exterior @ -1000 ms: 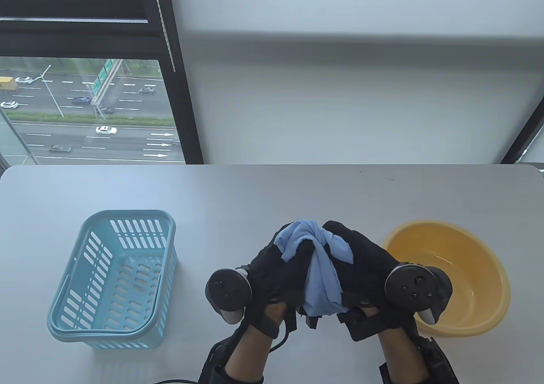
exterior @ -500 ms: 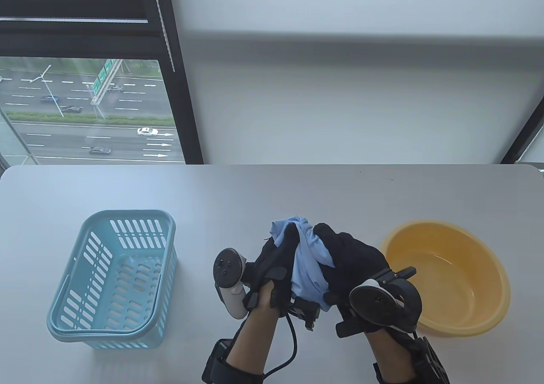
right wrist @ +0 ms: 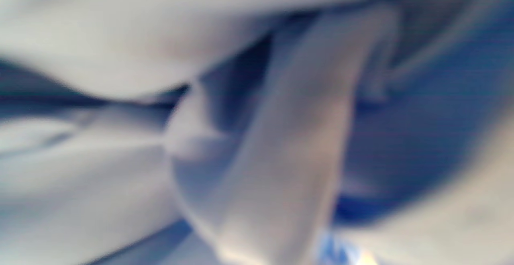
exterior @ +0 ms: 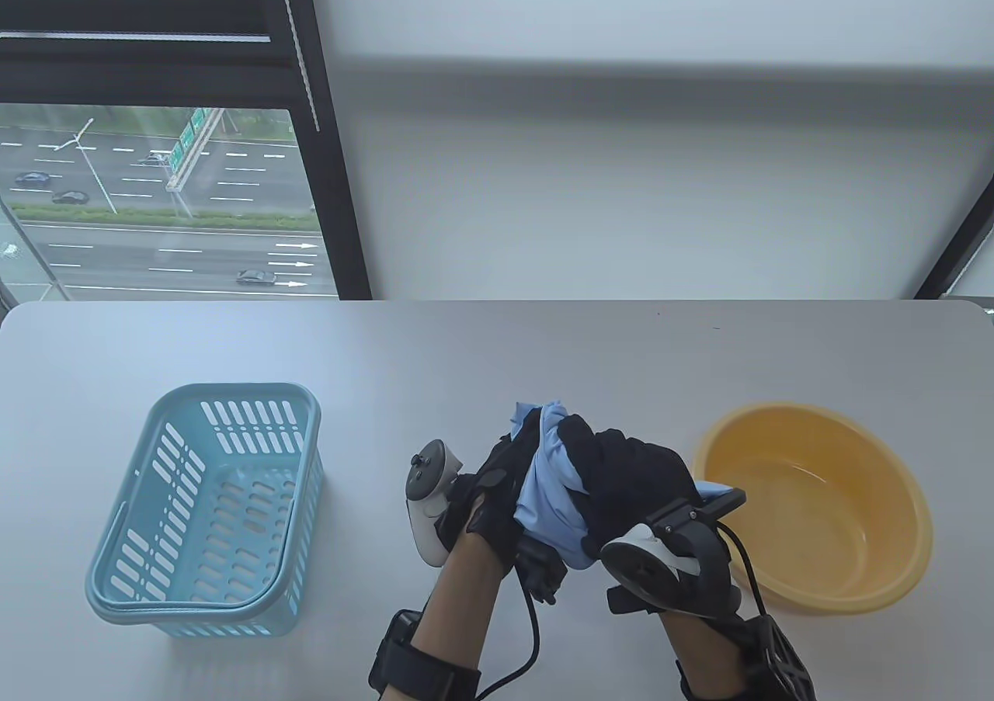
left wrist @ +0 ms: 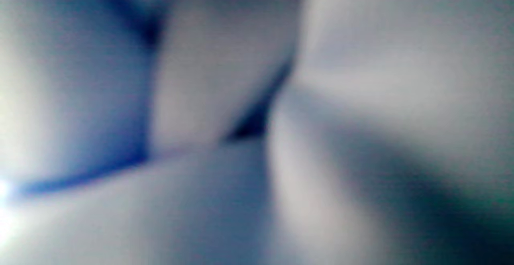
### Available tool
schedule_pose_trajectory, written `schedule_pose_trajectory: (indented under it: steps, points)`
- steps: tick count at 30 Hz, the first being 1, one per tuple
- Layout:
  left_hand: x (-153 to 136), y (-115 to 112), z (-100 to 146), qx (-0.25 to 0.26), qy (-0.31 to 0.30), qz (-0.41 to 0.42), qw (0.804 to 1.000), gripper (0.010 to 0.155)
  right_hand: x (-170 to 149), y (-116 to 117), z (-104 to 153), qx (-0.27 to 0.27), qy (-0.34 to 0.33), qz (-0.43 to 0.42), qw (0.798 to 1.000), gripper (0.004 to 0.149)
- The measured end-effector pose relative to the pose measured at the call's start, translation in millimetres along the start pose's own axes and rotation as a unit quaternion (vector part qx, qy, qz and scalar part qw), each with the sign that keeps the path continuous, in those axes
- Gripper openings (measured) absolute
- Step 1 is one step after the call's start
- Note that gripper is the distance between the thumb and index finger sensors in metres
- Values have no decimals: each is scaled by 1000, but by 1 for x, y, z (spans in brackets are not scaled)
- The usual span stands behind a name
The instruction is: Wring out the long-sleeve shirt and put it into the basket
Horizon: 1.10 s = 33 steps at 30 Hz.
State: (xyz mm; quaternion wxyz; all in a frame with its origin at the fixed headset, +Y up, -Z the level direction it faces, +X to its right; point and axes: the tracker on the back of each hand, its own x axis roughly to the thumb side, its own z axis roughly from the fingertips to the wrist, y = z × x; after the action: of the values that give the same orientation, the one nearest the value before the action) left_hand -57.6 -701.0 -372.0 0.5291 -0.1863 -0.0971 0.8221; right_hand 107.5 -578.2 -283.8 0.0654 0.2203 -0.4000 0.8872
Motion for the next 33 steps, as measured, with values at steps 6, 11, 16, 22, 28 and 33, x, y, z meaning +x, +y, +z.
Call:
schedule_pose_trajectory:
  steps: [6, 11, 16, 22, 28, 33]
  points:
    - [6, 2, 4, 18, -15, -20, 1000, 55, -1, 1, 1, -7, 17, -19, 1000, 43]
    - [22, -4, 11, 41, -64, -84, 994, 64, -18, -2, 3, -13, 49, -85, 995, 44]
    - [45, -18, 22, 1, -131, -126, 983, 86, -36, -14, 5, -39, 76, -152, 985, 45]
    - [80, -40, 36, -132, -176, -248, 944, 113, -52, -20, 9, -70, 119, -227, 964, 54]
    - [135, -40, 96, 93, -296, -413, 856, 89, -59, -24, 8, 1, 133, -260, 956, 75]
    - [171, -15, 165, 338, -332, -507, 720, 83, -77, -40, 12, -50, 153, -234, 959, 70]
